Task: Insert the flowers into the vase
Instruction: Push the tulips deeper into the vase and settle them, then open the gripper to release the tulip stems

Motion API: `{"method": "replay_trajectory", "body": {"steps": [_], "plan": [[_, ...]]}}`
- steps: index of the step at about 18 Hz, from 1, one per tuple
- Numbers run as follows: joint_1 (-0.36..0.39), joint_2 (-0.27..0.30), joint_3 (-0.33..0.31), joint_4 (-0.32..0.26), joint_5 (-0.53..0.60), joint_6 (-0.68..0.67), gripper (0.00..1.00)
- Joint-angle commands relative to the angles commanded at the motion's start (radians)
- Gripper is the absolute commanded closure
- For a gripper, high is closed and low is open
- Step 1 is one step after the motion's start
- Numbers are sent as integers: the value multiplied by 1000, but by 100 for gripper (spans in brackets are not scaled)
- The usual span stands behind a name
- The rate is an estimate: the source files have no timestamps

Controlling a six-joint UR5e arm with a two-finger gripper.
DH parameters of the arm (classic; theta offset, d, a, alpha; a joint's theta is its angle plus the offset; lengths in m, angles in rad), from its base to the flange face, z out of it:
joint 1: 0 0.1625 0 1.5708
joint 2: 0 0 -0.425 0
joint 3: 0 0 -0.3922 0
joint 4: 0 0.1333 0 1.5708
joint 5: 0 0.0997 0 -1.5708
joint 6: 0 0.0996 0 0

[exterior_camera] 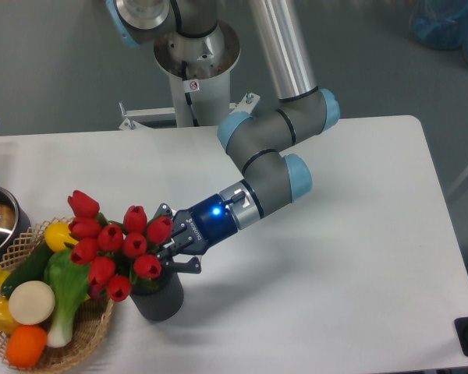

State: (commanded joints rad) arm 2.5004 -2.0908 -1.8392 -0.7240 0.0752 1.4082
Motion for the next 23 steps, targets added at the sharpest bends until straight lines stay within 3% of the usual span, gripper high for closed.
{"method": "replay_trajectory", "body": {"steps": [2, 10, 14, 15, 17, 23], "plan": [[0, -2, 0, 0, 0, 0, 62], [-2, -2, 0, 0, 0, 17, 53], [3, 0, 0, 0, 0, 17, 44], [3, 2, 0, 0, 0, 17, 40], [5, 3, -2, 0, 0, 17, 6], [8, 8, -11, 0, 2, 17, 0]]}}
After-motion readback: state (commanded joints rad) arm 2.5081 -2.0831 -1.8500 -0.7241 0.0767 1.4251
